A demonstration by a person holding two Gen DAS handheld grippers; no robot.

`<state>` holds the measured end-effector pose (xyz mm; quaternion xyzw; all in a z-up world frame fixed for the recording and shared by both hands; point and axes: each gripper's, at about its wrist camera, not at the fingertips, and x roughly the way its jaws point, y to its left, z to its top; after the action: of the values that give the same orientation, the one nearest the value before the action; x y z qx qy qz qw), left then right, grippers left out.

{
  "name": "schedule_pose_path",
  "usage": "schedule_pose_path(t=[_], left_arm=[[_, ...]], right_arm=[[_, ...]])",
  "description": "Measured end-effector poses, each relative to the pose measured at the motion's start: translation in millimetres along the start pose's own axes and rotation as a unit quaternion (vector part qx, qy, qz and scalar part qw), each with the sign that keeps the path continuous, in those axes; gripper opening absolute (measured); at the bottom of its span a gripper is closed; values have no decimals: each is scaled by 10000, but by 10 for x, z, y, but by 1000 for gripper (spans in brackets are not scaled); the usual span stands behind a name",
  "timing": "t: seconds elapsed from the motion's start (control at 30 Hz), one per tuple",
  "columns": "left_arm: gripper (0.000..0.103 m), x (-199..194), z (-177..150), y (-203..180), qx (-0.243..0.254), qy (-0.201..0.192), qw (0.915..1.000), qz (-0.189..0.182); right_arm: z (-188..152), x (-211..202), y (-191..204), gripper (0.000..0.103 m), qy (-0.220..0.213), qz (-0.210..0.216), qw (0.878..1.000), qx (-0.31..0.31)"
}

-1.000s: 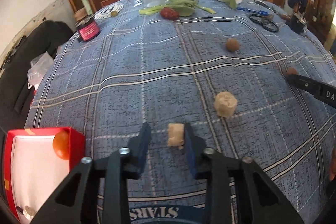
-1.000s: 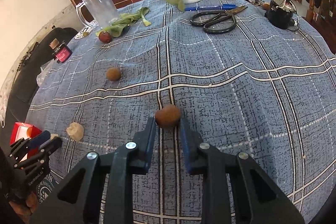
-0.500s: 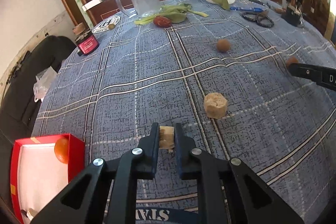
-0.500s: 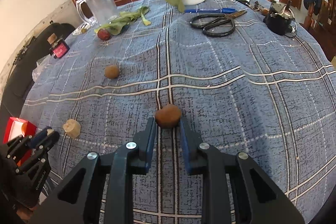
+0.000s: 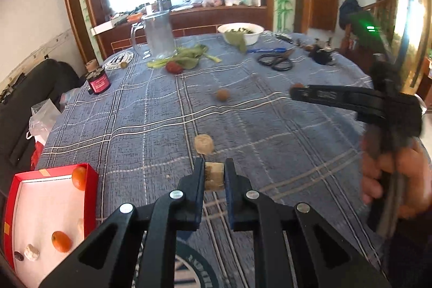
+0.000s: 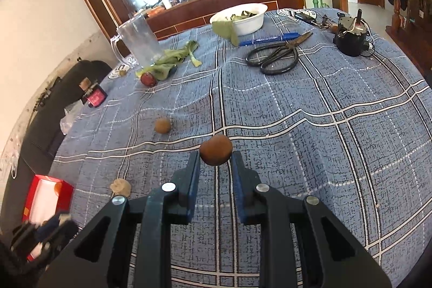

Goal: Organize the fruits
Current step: 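Carry the nut and cube into the white tray and open both tools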

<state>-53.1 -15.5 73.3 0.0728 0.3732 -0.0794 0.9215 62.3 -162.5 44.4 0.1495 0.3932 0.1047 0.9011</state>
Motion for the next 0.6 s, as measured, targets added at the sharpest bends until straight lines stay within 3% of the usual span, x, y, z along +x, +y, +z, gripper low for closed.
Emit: schedule_pose_path(t=[0.3,0.6], left_arm=[[12,-323,-161,197,-219,-242,9994,63],[12,-635,-371,644,-499,-467,9973,270]], right_arm=[[-17,-14,4,25,-78,-8,10000,14],[-49,-127,39,25,-443,1,9990,-26]])
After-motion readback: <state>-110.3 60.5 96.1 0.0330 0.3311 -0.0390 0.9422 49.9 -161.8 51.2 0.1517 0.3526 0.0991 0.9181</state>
